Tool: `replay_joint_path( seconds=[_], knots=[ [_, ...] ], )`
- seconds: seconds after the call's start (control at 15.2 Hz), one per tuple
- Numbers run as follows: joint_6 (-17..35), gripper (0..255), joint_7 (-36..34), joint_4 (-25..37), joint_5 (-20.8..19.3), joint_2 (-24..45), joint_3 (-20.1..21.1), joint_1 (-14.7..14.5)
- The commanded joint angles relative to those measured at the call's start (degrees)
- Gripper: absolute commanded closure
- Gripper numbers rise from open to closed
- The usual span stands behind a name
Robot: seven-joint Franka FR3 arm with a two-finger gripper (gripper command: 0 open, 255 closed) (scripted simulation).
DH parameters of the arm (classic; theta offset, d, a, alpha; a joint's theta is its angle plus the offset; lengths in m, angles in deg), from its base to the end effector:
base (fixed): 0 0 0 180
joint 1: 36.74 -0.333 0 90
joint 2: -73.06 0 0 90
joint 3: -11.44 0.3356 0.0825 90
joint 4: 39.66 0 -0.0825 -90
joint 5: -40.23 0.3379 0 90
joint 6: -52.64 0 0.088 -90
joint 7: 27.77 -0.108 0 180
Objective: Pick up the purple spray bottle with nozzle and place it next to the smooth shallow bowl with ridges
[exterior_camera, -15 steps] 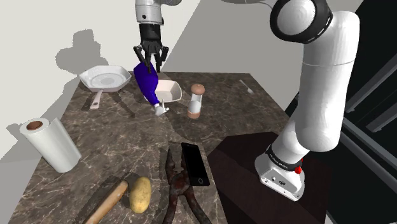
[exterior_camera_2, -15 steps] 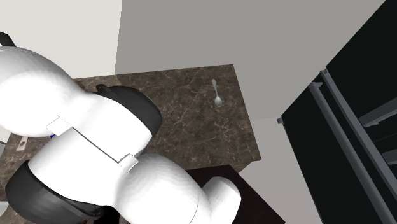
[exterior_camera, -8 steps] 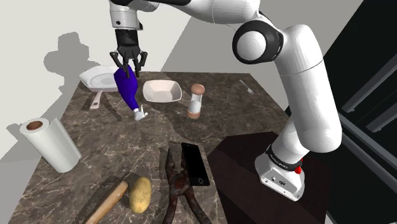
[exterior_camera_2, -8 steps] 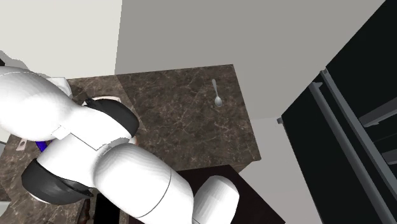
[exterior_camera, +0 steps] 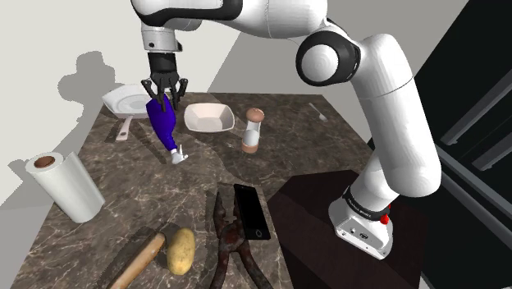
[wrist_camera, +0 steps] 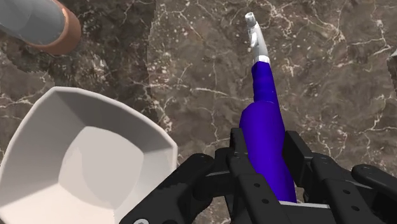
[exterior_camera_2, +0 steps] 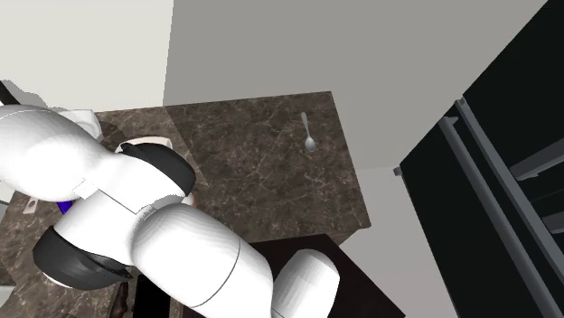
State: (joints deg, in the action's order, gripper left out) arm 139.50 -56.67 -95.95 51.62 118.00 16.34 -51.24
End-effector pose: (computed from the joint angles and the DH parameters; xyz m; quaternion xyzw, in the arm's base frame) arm 0.6619 0.2335 0.4056 -0.9792 0.0968 0.1647 0.0689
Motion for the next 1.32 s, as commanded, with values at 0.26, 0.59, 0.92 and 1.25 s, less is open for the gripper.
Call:
replay_joint_path(
  seconds=[0.26,0.59,0.92,1.25],
  knots=[
    [4.4,255,1.04,-4.3,0.03,0.17,-0.13,0.03],
    [7.63,255,1.74,-6.87,0.06,0.91,-0.2,-0.02],
    [9.57,255,2.16,-8.18,0.08,1.58,-0.23,-0.06],
    [9.57,255,2.16,-8.18,0.08,1.58,-0.23,-0.06]
  ],
)
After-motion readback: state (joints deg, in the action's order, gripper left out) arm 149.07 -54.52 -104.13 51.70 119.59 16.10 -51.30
